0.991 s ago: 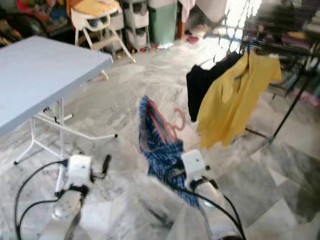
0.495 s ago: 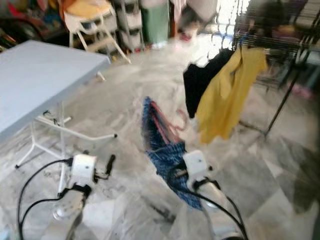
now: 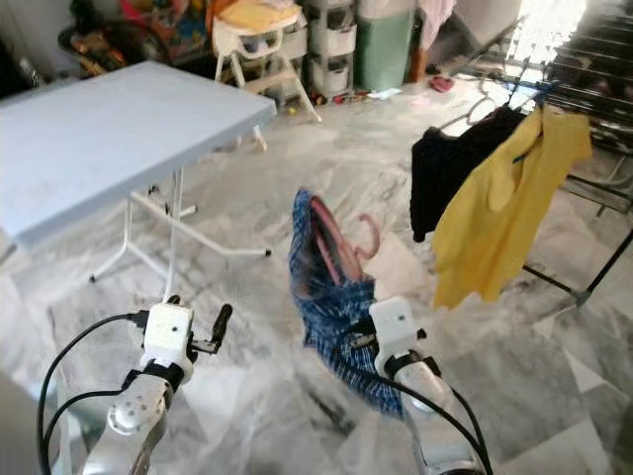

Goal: Hang hanger

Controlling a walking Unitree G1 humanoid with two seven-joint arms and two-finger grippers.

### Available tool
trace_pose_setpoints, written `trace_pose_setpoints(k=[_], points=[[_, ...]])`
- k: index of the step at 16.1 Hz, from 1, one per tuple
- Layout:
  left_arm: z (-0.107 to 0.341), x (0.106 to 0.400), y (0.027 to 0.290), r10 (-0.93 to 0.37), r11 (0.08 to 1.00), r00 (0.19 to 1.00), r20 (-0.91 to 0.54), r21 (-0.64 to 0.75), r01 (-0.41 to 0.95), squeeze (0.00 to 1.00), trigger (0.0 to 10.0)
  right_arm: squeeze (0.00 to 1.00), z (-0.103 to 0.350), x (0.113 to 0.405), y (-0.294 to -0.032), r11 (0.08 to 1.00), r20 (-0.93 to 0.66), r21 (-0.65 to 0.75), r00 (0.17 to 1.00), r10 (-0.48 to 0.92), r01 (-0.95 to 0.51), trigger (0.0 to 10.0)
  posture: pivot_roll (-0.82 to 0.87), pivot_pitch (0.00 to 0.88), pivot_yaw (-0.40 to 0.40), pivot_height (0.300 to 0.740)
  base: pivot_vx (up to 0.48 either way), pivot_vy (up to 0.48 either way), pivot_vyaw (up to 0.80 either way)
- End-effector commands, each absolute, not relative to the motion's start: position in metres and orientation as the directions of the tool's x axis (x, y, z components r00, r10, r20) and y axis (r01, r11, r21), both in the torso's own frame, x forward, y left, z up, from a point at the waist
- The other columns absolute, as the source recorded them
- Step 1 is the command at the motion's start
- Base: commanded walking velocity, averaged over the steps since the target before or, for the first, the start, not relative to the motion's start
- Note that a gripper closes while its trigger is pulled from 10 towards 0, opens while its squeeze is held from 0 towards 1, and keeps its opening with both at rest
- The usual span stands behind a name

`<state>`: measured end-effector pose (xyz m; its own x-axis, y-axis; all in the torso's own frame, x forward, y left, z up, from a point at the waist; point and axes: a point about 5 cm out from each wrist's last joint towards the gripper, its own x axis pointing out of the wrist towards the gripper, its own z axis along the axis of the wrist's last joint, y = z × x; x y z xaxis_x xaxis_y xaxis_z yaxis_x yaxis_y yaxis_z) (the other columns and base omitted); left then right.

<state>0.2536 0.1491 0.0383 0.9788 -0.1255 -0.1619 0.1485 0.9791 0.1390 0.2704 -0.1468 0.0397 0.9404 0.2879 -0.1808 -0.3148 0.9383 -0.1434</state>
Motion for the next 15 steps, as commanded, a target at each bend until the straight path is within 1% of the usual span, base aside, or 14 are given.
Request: trace_pose_setpoints(k=[1,5,8,9,10,11,12,13,15], points=[[0.040,0.256,0.155,-0.103,0.980,0.982,-0.158,0.152,0.128,0.00,10.0,0.00,0.050,0.276,-0.138,0.932,-0.132,-0.139,0.939,0.318,-0.335,10.0,-0.02,0.000,0.049,0.740,0.000,0.000,0.00],[0.041,0.259,0.153,-0.090,0.982,0.984,-0.152,0.149,0.113,0.00,10.0,0.00,0.052,0.279,-0.136,0.925,-0.129,-0.141,0.933,0.335,-0.352,10.0,-0.02,0.000,0.034,0.740,0.000,0.000,0.00],[0.041,0.258,0.149,-0.125,0.984,0.982,-0.143,0.109,0.141,0.00,10.0,0.00,0.054,0.275,-0.127,0.881,-0.137,-0.123,0.887,0.441,-0.457,10.0,-0.03,0.000,0.021,0.740,0.000,0.000,0.00],[0.046,0.258,0.144,-0.179,0.980,0.977,-0.114,0.064,0.187,0.00,10.0,0.00,0.059,0.273,-0.119,0.841,-0.123,-0.085,0.843,0.524,-0.535,10.0,-0.03,0.000,0.017,0.740,0.000,0.000,0.00],[0.047,0.258,0.143,-0.191,0.979,0.976,-0.106,0.056,0.197,0.00,10.0,0.00,0.060,0.273,-0.117,0.833,-0.121,-0.082,0.835,0.537,-0.547,10.0,-0.03,0.000,0.016,0.740,0.000,0.000,0.00],[0.053,0.260,0.139,-0.227,0.972,0.971,-0.079,0.039,0.230,0.00,10.0,0.00,0.065,0.272,-0.109,0.782,-0.114,-0.064,0.783,0.611,-0.620,10.0,-0.02,0.000,0.013,0.740,0.000,0.000,0.00],[0.057,0.263,0.137,-0.236,0.970,0.970,-0.063,0.049,0.239,0.00,10.0,0.00,0.072,0.270,-0.101,0.720,-0.106,-0.054,0.721,0.685,-0.692,10.0,-0.02,0.000,0.012,0.740,0.000,0.000,0.00],[0.058,0.264,0.137,-0.235,0.970,0.970,-0.062,0.052,0.238,0.00,10.0,0.00,0.072,0.269,-0.101,0.712,-0.107,-0.054,0.713,0.693,-0.700,10.0,-0.02,0.000,0.012,0.740,0.000,0.000,0.00],[0.063,0.269,0.142,-0.222,0.974,0.974,-0.037,0.046,0.224,0.00,10.0,0.00,0.078,0.265,-0.098,0.634,-0.121,-0.058,0.636,0.762,-0.771,10.0,-0.02,0.000,0.010,0.740,0.000,0.000,0.00]])
